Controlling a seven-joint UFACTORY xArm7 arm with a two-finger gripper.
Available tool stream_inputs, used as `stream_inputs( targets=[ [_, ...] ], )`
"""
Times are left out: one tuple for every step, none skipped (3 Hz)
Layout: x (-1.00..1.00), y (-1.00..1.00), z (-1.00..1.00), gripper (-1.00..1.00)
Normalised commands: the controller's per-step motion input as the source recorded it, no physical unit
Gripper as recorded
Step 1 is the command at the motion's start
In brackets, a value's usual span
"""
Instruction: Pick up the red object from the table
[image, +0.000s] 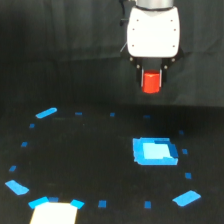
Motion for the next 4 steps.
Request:
stream_inputs(
  targets=[
    [-0.10,-0.19,0.53,-1.00],
    [0.12,0.57,0.09,-1.00],
    [0.34,0.04,-0.03,-1.00],
    [-0.08,-0.16,-0.23,-1.00]
  ],
)
